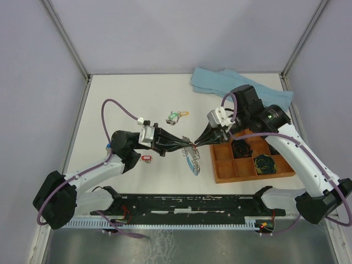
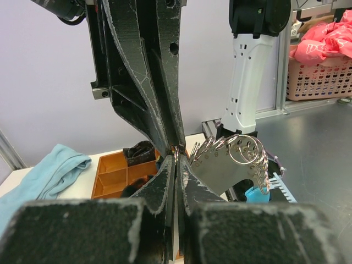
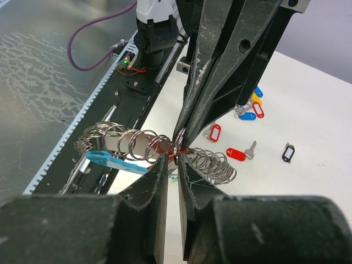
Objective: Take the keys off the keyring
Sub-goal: Remove the key from the keyring.
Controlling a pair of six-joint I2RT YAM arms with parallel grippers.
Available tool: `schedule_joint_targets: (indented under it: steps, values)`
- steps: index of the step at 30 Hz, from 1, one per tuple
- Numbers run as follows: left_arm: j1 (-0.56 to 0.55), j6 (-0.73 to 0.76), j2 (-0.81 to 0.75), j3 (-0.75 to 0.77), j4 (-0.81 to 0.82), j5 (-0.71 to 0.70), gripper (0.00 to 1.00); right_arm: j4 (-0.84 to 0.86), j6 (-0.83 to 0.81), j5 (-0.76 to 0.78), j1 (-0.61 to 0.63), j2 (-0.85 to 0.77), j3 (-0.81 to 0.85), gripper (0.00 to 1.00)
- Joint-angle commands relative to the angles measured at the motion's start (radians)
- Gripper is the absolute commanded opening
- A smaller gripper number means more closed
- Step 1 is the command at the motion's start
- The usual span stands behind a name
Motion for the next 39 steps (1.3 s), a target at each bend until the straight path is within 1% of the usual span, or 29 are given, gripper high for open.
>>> schedule_joint_targets:
  steps: [1, 14, 19, 25, 28, 31, 39]
  values:
    - [0.003, -0.034, 0.001, 0.051, 0.074, 0.004, 0.03, -0.008, -0.027, -0.012, 0.010, 0.005, 0.049, 0.18]
    - [0.002, -0.048, -0.001, 0.051, 0.089, 0.005, 0.03, 0.010, -0.010, 0.047, 0.037, 0.008, 0.046, 0.18]
    - [0.002, -0.049, -0.003, 0.050, 0.088, 0.007, 0.03, 0.004, -0.012, 0.069, 0.037, 0.003, 0.052, 0.13]
    - [0.002, -0.048, -0.003, 0.048, 0.087, 0.007, 0.03, -0.028, -0.036, 0.097, 0.038, -0.005, 0.068, 0.12]
    - [0.002, -0.047, -0.005, 0.048, 0.086, 0.006, 0.03, -0.048, -0.057, 0.107, 0.038, -0.008, 0.076, 0.06]
    - [0.002, -0.042, -0.009, 0.048, 0.079, 0.006, 0.03, -0.066, -0.075, 0.123, 0.039, -0.012, 0.081, 0.04]
    - [0.002, -0.012, -0.020, 0.051, 0.028, 0.004, 0.03, -0.135, -0.124, 0.218, 0.045, -0.017, 0.120, 0.01]
